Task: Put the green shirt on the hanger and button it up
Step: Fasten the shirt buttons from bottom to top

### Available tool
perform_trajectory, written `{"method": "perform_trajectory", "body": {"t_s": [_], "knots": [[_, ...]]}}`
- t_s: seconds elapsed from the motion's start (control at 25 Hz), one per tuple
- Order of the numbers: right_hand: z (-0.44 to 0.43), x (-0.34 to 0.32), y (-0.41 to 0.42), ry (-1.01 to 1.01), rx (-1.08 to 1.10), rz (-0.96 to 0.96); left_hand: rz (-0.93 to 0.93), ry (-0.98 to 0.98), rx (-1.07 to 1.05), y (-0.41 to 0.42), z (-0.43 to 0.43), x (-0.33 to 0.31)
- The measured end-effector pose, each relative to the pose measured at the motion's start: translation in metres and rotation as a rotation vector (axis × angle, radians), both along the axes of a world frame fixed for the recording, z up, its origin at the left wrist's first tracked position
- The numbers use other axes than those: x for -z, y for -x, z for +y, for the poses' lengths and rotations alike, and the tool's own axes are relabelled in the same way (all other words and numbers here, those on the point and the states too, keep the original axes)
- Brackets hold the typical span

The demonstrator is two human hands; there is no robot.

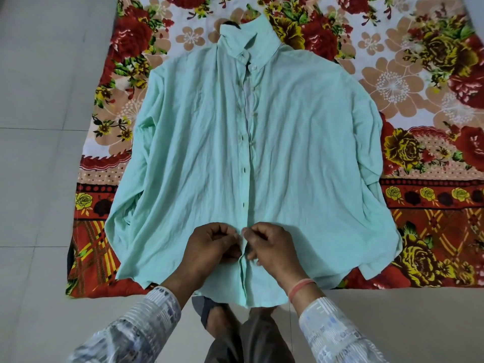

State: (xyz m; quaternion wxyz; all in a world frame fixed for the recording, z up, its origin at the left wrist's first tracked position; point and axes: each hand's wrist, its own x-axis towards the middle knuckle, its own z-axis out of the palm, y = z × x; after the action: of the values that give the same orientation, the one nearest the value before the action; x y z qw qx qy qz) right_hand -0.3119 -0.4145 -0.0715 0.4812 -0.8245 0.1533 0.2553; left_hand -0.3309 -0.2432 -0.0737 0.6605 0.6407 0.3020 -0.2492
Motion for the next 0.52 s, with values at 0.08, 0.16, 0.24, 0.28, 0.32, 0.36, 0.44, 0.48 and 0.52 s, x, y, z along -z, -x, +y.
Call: {"method": "perform_trajectory", "body": {"t_s": [0.08,0.16,0.24,0.28,0.32,0.36,0.44,0.48,0.52], "knots": [[-0.005,0.007,-0.018,0.058,0.022,-0.153,-0.094,-0.209,-0.001,-0.015,-0.003,-0.002],[-0.006,0.011,-0.037,0.055,0.060,-0.206,-0.198,-0.351,-0.010,-0.031,-0.011,-0.003],[0.001,0.012,-0.050,0.106,-0.012,-0.227,-0.240,-0.404,-0.017,-0.046,-0.024,-0.003],[0.003,0.016,-0.054,0.125,-0.072,-0.248,-0.227,-0.428,-0.021,-0.052,-0.029,0.000],[0.006,0.018,-0.058,0.138,-0.121,-0.265,-0.203,-0.449,-0.035,-0.058,-0.031,0.003],[0.008,0.022,-0.060,0.127,-0.155,-0.277,-0.177,-0.462,-0.058,-0.062,-0.030,0.007],[0.009,0.025,-0.060,0.095,-0.197,-0.276,-0.108,-0.439,-0.102,-0.064,-0.023,0.015],[0.009,0.025,-0.059,0.090,-0.223,-0.273,-0.073,-0.393,-0.119,-0.064,-0.019,0.017],[0.006,0.025,-0.059,0.098,-0.252,-0.282,-0.041,-0.332,-0.131,-0.064,-0.016,0.019]]}}
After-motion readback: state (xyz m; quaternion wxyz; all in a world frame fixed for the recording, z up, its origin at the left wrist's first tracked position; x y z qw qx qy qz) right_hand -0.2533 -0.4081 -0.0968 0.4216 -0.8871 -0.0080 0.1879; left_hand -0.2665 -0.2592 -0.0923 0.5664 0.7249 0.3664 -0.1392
